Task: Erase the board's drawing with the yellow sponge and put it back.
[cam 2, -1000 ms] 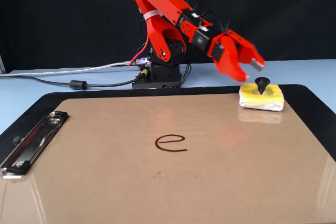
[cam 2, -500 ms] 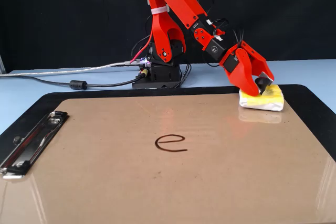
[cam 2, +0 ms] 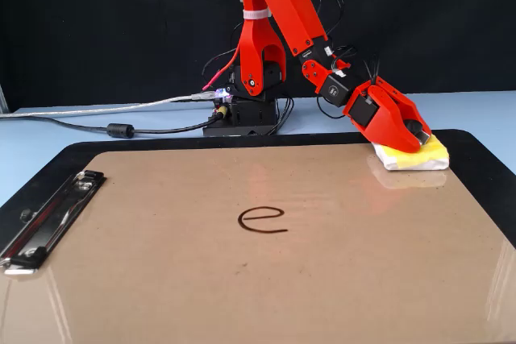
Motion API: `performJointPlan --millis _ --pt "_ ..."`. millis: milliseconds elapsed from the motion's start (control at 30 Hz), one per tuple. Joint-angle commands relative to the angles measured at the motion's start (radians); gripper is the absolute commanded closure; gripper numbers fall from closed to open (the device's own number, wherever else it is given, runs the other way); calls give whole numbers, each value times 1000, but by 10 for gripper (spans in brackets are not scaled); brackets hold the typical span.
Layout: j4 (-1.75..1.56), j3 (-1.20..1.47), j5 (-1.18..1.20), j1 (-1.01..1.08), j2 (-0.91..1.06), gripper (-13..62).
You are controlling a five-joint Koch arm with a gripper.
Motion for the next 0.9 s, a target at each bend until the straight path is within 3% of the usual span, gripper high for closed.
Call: performJointPlan --millis 0,133,300,367,433,533,667,867 --pt "-78 -20 3 6 21 573" --pt "67 -25 -31 40 224 574" --pt "916 -150 -121 282 678 574" --pt "1267 -284 -106 472 735 574" --pt "1384 -385 -52 703 732 574" --pt "1298 -393 31 877 706 574" --pt "1026 -362 37 997 502 574" --pt "721 -299 35 1029 276 574"
